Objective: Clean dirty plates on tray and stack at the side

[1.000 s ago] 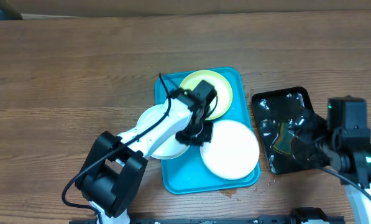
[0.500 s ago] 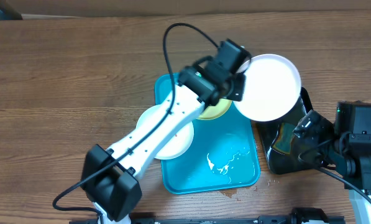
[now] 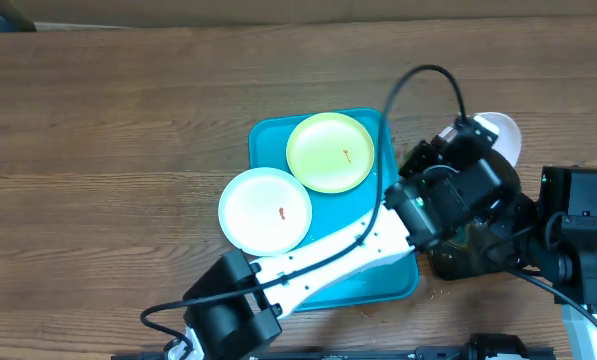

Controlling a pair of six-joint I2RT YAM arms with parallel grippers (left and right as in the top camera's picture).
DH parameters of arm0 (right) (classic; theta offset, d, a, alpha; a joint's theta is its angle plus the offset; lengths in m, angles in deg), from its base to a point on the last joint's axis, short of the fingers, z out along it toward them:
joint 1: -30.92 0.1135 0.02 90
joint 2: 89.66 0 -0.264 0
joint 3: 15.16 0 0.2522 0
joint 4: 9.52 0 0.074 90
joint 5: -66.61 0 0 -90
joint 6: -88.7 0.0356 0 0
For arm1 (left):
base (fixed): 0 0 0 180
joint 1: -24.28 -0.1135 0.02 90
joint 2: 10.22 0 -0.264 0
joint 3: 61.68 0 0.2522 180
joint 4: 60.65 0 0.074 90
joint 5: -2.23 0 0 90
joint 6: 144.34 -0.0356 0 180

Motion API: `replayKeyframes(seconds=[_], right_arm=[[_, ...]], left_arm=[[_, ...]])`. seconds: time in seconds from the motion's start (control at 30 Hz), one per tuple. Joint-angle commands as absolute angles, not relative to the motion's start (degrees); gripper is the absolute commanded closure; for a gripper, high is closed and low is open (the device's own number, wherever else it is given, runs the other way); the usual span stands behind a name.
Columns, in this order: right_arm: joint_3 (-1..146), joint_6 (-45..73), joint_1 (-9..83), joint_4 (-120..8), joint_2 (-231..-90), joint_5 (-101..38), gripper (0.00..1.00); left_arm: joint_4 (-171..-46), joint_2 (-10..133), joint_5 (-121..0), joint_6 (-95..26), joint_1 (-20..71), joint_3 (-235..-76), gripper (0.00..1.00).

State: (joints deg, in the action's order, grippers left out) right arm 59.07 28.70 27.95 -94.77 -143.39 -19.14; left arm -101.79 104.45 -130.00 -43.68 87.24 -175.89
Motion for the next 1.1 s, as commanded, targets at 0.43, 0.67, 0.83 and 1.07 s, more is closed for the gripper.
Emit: replayKeyframes(seconds=[0.43, 0.67, 0.83, 1.07], right_arm=[[60.10, 28.90, 27.78, -94.61, -143.09, -19.25, 0.03], [60.10, 28.87, 27.78, -94.64, -143.09, -19.25, 0.03], [60.07, 28.87, 27.78, -94.61, -143.09, -19.22, 0.03], [60.07, 28.85, 27.78, -94.70, -143.09, -19.22, 0.03]], left_arm=[[-100.69, 104.67, -142.42, -50.57, 86.94, -176.98, 0.96], [-100.63, 104.62, -142.42, -50.87, 86.94, -176.98, 0.96], [-96.85, 104.62, -143.75, -57.01, 86.94, -176.98, 0.96], [-92.06, 104.62, -143.66, -70.70, 86.94, -176.96, 0.96]])
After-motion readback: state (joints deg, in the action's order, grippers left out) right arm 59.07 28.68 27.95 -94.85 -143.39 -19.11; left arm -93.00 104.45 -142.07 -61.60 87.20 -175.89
